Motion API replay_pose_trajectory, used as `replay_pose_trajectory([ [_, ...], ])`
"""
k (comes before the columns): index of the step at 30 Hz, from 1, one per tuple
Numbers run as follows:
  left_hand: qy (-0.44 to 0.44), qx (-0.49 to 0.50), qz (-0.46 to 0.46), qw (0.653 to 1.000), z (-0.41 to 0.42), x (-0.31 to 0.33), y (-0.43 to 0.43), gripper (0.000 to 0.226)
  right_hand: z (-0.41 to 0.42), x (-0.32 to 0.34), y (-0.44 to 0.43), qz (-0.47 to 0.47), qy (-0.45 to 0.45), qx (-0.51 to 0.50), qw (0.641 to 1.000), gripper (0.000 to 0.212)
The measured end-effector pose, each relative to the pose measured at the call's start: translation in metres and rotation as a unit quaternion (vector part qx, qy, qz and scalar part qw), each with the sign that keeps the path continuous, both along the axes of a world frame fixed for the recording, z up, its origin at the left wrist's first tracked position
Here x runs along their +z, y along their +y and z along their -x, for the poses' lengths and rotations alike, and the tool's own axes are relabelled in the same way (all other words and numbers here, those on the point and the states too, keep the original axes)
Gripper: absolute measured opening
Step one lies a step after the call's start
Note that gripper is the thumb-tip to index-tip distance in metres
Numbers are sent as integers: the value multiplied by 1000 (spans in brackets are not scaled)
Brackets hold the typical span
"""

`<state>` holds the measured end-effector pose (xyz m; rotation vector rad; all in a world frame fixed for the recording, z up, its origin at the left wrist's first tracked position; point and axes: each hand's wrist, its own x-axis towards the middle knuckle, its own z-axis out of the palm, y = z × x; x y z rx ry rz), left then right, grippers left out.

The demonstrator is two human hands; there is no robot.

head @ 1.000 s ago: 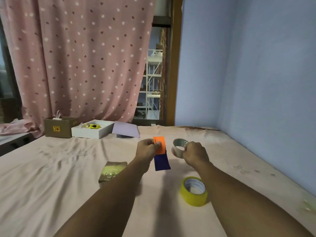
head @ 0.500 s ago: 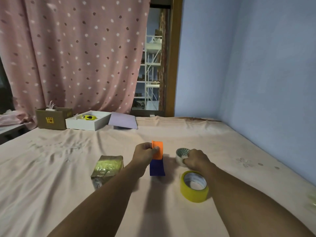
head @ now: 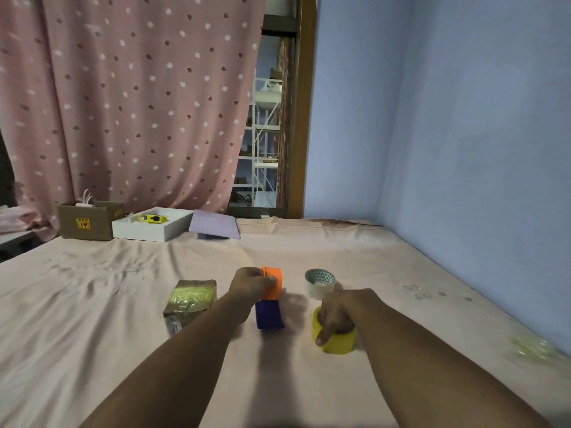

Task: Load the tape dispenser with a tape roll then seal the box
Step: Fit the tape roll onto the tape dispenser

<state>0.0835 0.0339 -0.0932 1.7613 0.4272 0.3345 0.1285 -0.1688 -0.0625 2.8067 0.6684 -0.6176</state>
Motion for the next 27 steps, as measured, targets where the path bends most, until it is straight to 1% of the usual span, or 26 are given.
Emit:
replay_pose_trajectory([
  [2, 15, -1, 12, 1000, 2, 0, -1, 25, -2, -3, -2, -37, -1, 3, 999, 44],
  [6, 36, 17, 50, 998, 9, 0, -3, 16, 0, 11, -10, -103, -58, -18, 993, 46],
  [9, 48, 20, 68, 996, 13, -4, -3, 10, -2, 22, -14, -200, -68, -44, 977, 37],
  [11, 51, 23, 75, 996, 13, -4, -2, 13, -5, 22, -13, -300, -27, -74, 951, 32],
  [13, 52, 22, 83, 995, 15, -2, -1, 14, -8, 19, -8, -393, 26, -106, 913, 30],
  [16, 59, 12, 86, 994, 18, 2, 1, 19, -11, 13, -1, -483, 97, -146, 858, 33],
  [19, 64, 3, 105, 992, 21, 5, -1, 30, -8, 10, 8, -528, 140, -161, 822, 33],
  [21, 70, 7, 120, 990, 23, 6, 1, 39, -5, 6, 15, -542, 152, -164, 810, 33],
  [24, 73, 2, 130, 989, 25, 2, 5, 53, -3, -4, 22, -537, 164, -170, 810, 27],
  [27, 59, -7, 147, 987, 26, -3, 10, 49, -4, -16, 28, -523, 198, -174, 810, 34],
])
